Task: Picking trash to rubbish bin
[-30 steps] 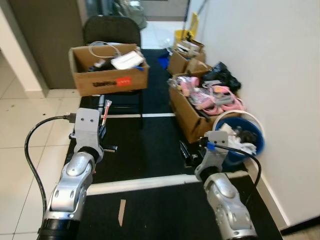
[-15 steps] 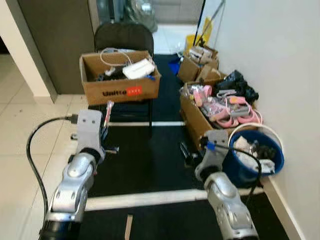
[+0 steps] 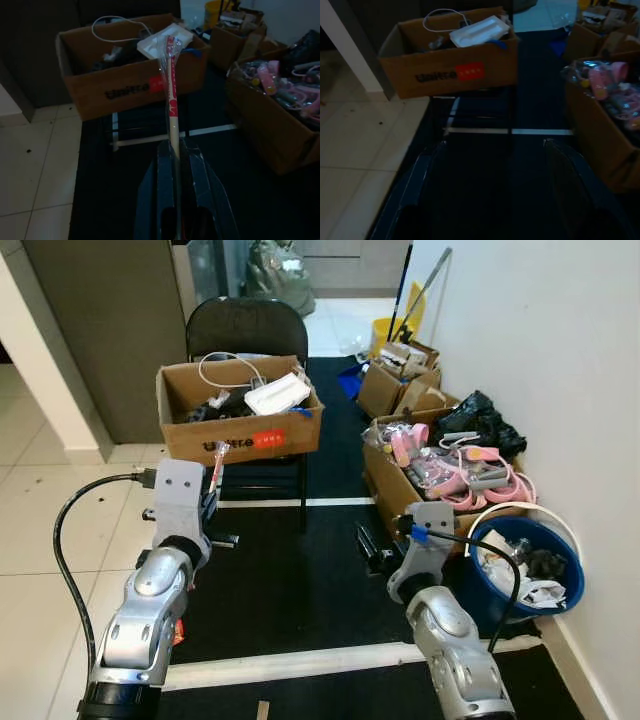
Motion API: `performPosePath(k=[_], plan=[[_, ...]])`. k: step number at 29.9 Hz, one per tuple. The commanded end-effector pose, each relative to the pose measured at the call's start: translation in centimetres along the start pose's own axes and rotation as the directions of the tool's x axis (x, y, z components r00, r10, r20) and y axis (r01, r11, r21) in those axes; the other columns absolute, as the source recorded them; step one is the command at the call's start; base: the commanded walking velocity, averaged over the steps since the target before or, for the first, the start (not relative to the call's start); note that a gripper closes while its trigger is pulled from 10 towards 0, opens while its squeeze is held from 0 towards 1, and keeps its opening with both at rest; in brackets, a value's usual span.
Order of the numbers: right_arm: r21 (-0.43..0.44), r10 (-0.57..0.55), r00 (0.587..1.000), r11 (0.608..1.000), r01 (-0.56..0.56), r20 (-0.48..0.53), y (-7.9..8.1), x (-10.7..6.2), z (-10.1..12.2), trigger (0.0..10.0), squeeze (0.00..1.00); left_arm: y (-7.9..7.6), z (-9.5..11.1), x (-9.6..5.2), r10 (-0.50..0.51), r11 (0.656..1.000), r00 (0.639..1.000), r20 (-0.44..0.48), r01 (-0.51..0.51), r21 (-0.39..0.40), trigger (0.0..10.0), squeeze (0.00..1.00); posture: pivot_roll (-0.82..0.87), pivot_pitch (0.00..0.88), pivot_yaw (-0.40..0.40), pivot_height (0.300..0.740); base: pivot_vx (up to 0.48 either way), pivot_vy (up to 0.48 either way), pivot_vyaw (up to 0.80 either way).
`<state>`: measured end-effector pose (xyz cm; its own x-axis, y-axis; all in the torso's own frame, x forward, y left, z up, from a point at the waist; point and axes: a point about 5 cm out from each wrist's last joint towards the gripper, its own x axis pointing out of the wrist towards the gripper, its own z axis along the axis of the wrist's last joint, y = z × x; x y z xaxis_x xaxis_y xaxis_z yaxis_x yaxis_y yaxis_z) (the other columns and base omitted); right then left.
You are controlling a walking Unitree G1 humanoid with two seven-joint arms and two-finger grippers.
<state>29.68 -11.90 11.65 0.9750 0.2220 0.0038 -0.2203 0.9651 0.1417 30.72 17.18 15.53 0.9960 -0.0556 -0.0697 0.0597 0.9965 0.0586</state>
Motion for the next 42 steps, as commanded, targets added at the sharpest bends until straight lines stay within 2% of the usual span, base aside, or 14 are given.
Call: performPosePath(k=[1,28,42], plan=[[0.007,-0.002,1.000,1.000,0.002,-0.012,-0.1,-0.2,-0.4,10.0,0.00,0.0,-0.4,-0.1,-0.004,1.000,1.000,-0.013,0.005,0.006,10.0,0.00,0.01,0.121,0.005,0.740,0.334,0.000,0.00],[-0.037,0.060,0.998,0.998,-0.060,0.006,0.9,-0.1,-0.2,10.0,0.00,0.0,-0.4,-0.4,-0.010,1.000,1.000,-0.012,0.011,0.025,10.0,0.00,0.01,0.118,0.005,0.740,0.353,0.000,0.00],[-0.057,0.075,0.997,0.996,-0.075,-0.004,1.0,0.0,-0.3,10.0,0.00,0.6,-0.9,-1.1,0.021,1.000,0.999,-0.026,-0.021,0.019,10.0,0.00,0.02,0.128,-0.007,0.740,0.361,0.000,0.00]])
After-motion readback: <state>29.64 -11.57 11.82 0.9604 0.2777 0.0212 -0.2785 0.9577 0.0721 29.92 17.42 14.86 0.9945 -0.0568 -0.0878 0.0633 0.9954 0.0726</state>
